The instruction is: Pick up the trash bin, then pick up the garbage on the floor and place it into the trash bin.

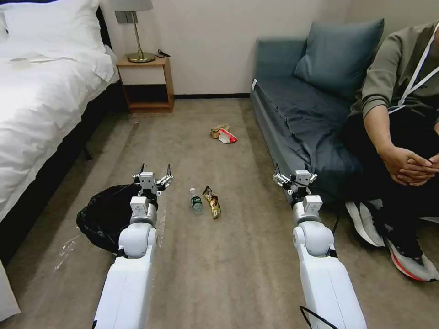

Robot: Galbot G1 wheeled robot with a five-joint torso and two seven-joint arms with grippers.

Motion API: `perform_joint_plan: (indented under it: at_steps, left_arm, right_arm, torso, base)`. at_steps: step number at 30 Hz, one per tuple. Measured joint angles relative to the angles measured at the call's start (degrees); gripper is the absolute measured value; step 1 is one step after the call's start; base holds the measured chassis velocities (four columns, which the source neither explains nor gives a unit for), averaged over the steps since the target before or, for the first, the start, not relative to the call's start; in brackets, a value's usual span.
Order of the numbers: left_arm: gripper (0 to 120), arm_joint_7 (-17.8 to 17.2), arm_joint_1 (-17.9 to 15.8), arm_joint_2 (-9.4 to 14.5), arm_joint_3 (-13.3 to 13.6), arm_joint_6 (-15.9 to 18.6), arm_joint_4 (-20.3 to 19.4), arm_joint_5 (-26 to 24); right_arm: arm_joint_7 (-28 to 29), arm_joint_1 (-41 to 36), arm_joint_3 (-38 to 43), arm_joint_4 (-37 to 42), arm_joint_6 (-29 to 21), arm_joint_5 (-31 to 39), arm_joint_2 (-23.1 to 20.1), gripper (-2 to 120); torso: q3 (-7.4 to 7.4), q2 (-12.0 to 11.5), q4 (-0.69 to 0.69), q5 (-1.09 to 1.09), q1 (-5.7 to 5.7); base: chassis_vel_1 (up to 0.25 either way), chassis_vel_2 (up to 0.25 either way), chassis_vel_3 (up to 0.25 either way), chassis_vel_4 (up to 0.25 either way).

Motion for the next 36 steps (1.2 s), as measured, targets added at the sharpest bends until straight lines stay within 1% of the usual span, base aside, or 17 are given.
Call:
perform_joint_plan:
  at_steps: [31,32,33,35,36]
  left_arm:
    - [94,0.00,0.11,0.08,-0.06,0.00,-0.10,-0.09]
    - [97,-0.01,0.43,0.27,-0.24,0.12,-0.69,-0.46]
    - [97,-0.01,0.43,0.27,-0.24,0.12,-0.69,-0.46]
    - [100,-0.41,2.74,1.95,-2.11,1.29,-4.73,-2.85]
    - [100,-0.41,2.74,1.95,-2.11,1.29,-4.73,-2.85]
  right_arm:
    - [0.00,-0.21,0.04,0.26,0.00,0.00,0.00,100]
    - [0.00,-0.56,0.20,0.73,0.00,0.00,0.01,100]
    - [0.00,-0.56,0.20,0.73,0.00,0.00,0.01,100]
    - [-0.08,-3.74,1.69,4.59,0.00,0.36,0.06,100]
    - [-0.08,-3.74,1.69,4.59,0.00,0.36,0.06,100]
  torso:
    - [0.00,0.00,-0.01,0.00,0.00]
    - [0.01,0.00,0.00,-0.01,0.00]
    - [0.01,0.00,0.00,-0.01,0.00]
    - [0.00,0.00,0.00,0.00,0.00]
    - [0.00,0.00,0.00,0.00,0.00]
  base:
    - [0.000,0.000,0.000,0.000]
    - [0.000,0.000,0.000,0.000]
    - [0.000,0.000,0.000,0.000]
    - [0.000,0.000,0.000,0.000]
    - [0.000,0.000,0.000,0.000]
